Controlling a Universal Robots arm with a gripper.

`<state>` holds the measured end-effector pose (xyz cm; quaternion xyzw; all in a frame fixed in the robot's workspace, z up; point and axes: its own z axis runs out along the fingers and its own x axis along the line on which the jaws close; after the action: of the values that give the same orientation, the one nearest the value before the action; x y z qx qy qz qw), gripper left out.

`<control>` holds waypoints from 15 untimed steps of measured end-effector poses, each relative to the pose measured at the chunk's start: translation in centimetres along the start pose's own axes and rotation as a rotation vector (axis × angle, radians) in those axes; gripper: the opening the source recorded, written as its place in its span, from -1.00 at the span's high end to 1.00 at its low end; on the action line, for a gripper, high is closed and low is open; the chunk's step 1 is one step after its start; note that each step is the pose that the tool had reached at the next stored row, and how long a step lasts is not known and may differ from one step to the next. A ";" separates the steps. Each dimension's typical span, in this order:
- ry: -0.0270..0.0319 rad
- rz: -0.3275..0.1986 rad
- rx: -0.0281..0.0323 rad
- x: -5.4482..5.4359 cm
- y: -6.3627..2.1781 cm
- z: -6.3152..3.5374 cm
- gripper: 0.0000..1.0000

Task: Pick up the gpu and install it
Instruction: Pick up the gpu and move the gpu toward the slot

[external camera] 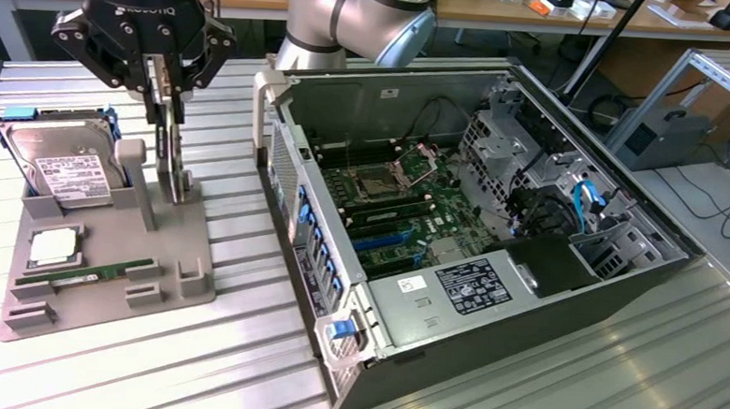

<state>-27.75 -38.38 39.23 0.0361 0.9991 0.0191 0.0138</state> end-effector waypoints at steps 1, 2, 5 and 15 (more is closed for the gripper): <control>0.0000 0.000 0.0000 0.0 0.00 -0.06 0.47; -0.0001 0.000 0.0000 0.0 0.00 -0.11 0.47; 0.0000 0.000 -0.0002 0.0 -0.01 -0.32 0.47; 0.0001 0.000 -0.0008 0.0 -0.03 -1.06 0.47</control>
<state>-27.75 -38.45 40.28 0.0361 0.9991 0.0195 0.0138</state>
